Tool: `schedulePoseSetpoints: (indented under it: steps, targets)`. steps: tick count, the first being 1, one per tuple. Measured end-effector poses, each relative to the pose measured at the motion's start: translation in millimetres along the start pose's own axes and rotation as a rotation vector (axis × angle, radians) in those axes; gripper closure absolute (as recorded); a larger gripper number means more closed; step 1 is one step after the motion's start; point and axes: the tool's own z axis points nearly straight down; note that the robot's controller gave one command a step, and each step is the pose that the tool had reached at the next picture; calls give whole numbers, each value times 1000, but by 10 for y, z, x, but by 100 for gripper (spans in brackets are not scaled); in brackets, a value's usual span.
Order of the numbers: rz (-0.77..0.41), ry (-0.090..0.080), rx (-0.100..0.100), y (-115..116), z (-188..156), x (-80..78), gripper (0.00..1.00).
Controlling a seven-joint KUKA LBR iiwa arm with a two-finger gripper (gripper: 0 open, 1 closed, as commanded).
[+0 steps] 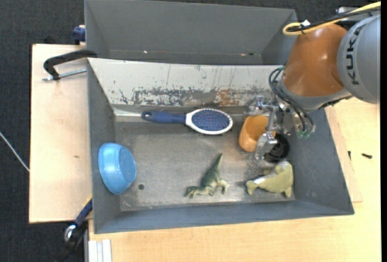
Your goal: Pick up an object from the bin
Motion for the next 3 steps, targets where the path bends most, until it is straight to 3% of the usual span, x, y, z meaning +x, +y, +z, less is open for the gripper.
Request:
schedulePoseSetpoints:
  steps: [1, 2, 3]
  targets:
    - [-477, -7, -1, -280, 67, 23, 0]
    - [-476, -7, 0, -288, 60, 22, 100]
    - [-457, -3, 2, -272, -1414, -60, 100]
